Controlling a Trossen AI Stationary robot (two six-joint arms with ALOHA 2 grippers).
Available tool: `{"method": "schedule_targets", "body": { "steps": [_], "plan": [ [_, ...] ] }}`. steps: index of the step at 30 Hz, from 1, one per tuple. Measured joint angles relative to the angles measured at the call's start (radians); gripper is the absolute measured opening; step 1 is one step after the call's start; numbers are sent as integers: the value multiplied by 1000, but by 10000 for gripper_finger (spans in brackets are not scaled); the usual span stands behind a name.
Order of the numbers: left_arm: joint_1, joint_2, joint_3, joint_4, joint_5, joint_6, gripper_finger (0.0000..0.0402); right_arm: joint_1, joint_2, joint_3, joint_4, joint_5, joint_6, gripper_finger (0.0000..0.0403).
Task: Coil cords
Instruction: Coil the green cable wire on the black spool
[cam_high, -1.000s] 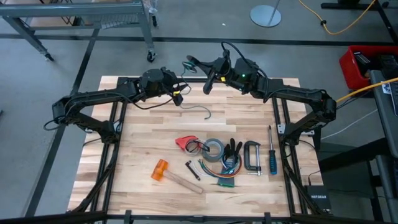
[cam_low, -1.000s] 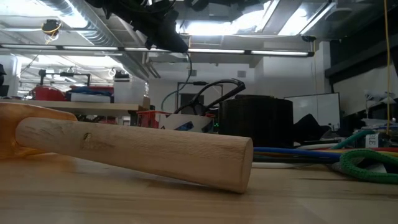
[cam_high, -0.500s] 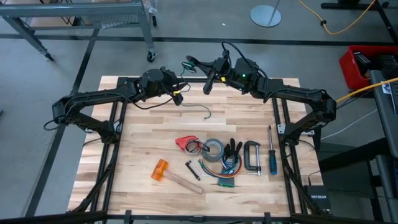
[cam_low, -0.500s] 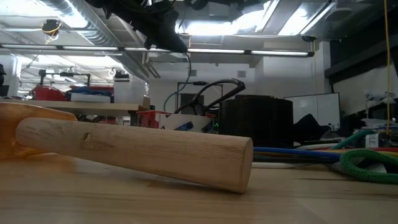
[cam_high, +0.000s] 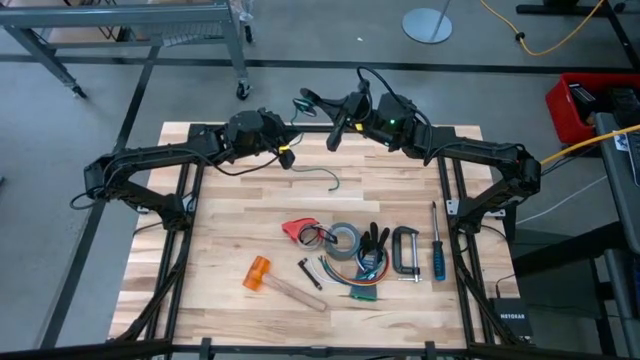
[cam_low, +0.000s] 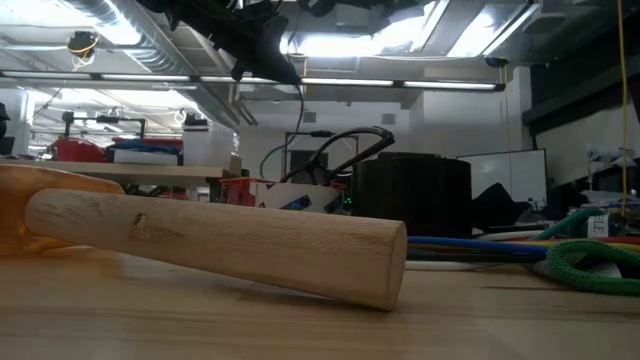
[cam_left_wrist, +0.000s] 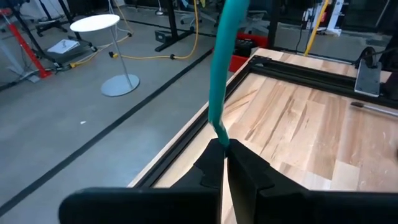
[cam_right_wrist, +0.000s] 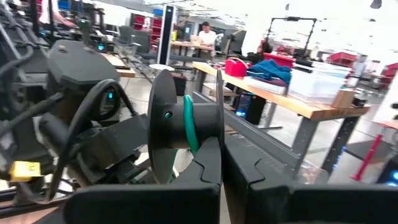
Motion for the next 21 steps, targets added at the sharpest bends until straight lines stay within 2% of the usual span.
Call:
{"method": "schedule_targets", "body": {
  "steps": [4,9,18,21],
  "plan": [
    [-22,0,0,13,3,-22,2,0,0,0,2,38,-5,1],
    [-57,7,0,78,68,-73,1,-1,14,0,47,79,-13,1],
    [-96,47,0,101,113,-149,0,-1,96,-1,131,77,-33,1],
    [-96,47,0,101,114,-157,0,7,120,-1,131,41,-32,1]
  ]
}}
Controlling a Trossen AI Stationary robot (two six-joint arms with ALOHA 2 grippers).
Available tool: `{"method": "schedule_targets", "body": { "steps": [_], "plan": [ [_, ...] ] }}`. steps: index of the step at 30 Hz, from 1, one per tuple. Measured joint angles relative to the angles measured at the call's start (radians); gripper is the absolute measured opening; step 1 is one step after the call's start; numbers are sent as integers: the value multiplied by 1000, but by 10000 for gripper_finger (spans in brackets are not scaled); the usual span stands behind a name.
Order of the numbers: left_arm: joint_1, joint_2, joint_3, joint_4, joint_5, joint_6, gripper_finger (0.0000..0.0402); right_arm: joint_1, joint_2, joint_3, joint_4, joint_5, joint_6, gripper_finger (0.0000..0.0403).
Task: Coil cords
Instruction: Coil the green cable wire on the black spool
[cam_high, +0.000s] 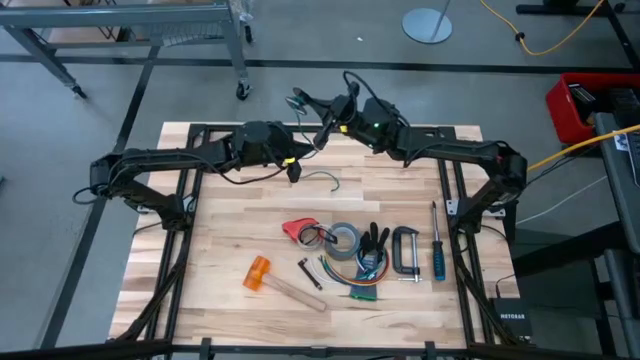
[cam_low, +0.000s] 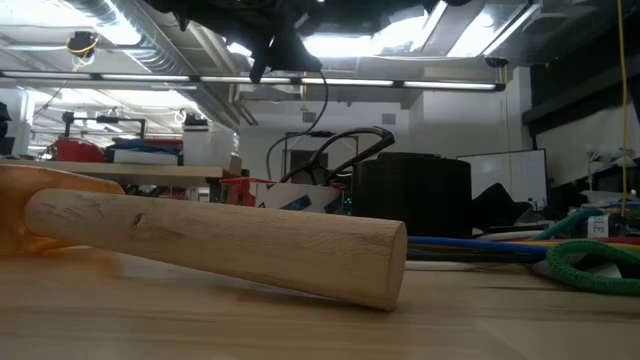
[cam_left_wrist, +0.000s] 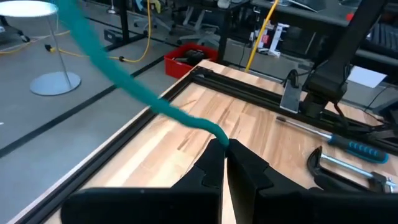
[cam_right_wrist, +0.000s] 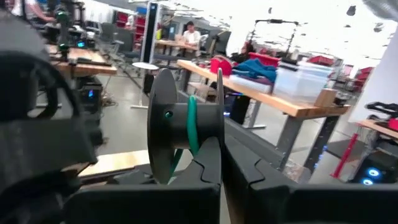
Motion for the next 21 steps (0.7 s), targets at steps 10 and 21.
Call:
{"method": "schedule_targets", "body": {
  "steps": [10,21],
  "plan": [
    [1,1,0,-2,26,-18,0,20,55,0,-75,-5,0,1],
    [2,1,0,-2,26,-18,0,19,56,0,-246,29,0,1]
  ]
}}
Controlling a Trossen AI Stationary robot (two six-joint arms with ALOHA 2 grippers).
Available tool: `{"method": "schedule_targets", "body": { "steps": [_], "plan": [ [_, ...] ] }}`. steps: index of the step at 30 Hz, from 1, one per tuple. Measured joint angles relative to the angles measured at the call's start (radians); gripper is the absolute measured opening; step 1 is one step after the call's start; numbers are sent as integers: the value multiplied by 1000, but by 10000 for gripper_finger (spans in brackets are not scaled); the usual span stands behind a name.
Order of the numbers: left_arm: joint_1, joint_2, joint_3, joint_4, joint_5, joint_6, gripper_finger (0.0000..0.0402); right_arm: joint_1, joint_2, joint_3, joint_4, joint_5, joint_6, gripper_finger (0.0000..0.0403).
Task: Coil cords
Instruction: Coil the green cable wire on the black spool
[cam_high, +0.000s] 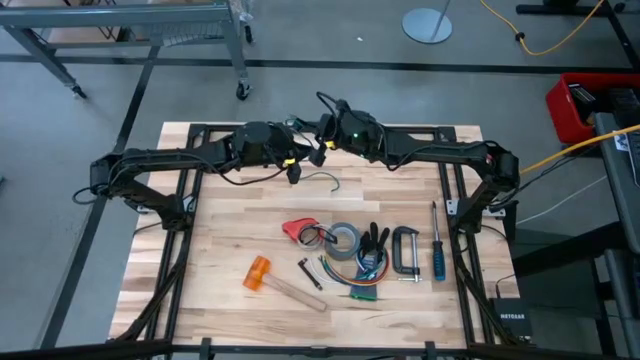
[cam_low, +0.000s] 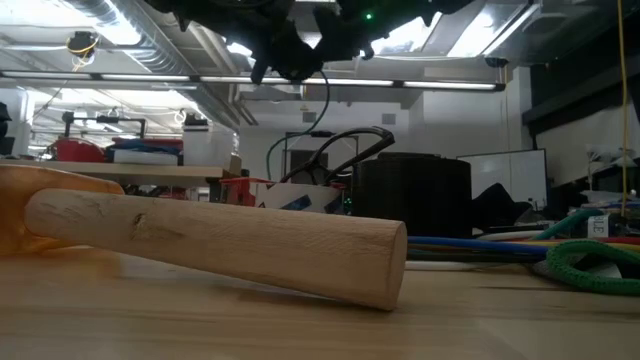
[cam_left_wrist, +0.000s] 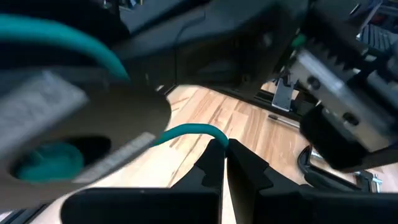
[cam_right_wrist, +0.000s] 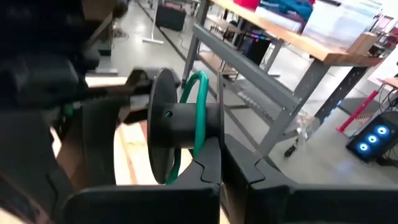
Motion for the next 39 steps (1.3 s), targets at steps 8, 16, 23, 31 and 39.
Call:
{"method": "schedule_targets", "body": {
  "steps": [8,16,23,31,39],
  "plan": [
    [13,-10,0,1,0,1,0,0,0,0,-128,-9,5,1],
    [40,-80,-2,-37,0,0,0,0,-3,1,-249,-9,9,1],
    [67,-161,0,-179,0,0,0,0,-47,1,-276,-16,25,1],
    [80,-218,0,-194,1,-12,0,1,-96,1,-280,-50,36,1],
    [62,-181,0,-121,-7,-57,0,-1,-78,0,-199,-60,54,1]
  ]
}}
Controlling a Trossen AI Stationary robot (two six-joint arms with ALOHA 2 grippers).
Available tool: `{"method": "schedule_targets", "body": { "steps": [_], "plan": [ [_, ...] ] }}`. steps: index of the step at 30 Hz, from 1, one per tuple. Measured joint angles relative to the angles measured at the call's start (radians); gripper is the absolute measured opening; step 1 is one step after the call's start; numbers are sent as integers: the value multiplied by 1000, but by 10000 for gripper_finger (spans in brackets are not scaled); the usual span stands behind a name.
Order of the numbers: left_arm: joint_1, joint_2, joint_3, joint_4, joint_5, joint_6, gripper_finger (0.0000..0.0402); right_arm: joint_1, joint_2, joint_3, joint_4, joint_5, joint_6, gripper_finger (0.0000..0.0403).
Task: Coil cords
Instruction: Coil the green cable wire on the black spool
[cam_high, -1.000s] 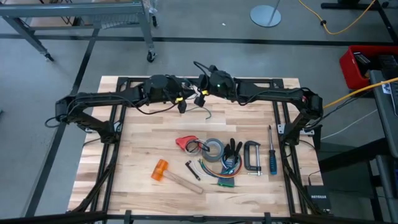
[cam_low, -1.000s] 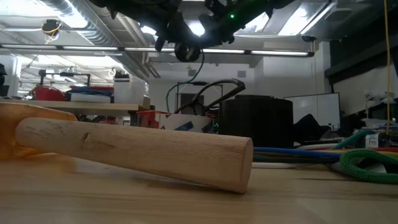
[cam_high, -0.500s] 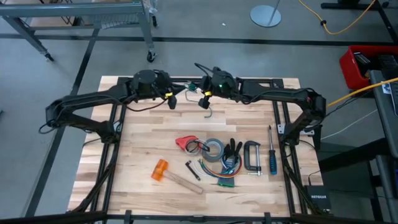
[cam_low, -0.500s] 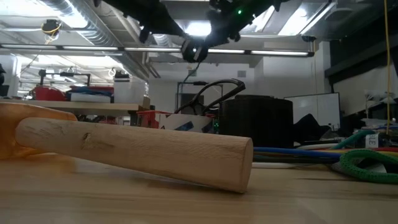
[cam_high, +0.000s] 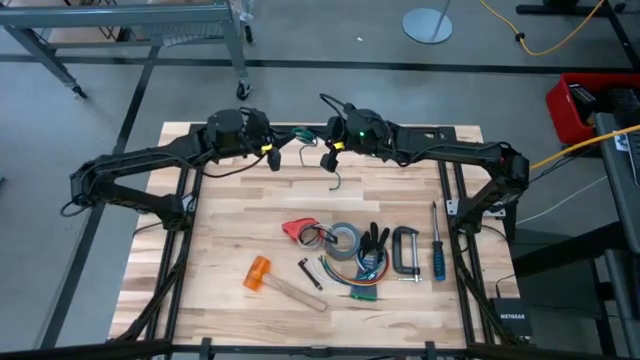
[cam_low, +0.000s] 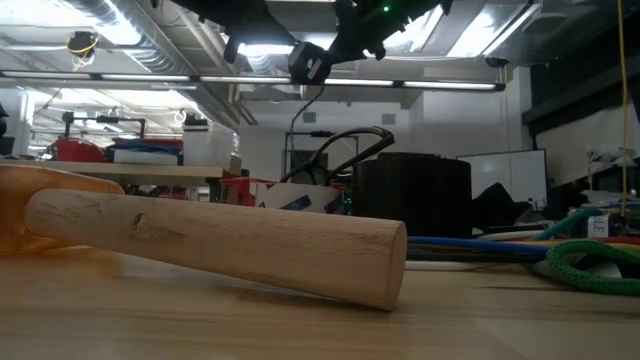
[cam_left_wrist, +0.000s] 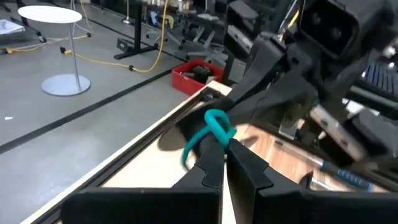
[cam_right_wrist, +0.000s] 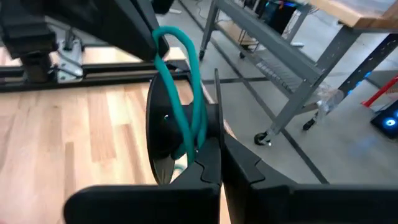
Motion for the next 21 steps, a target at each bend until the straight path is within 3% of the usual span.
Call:
{"method": "schedule_targets", "body": {
  "steps": [5,12,21],
  "plan": [
    [-15,27,0,70,10,-1,0,0,17,0,42,21,1,1],
    [-37,32,0,64,49,-35,0,-1,17,0,88,181,-19,1],
    [-32,29,0,53,53,-2,0,0,16,0,46,142,-28,1]
  ]
}}
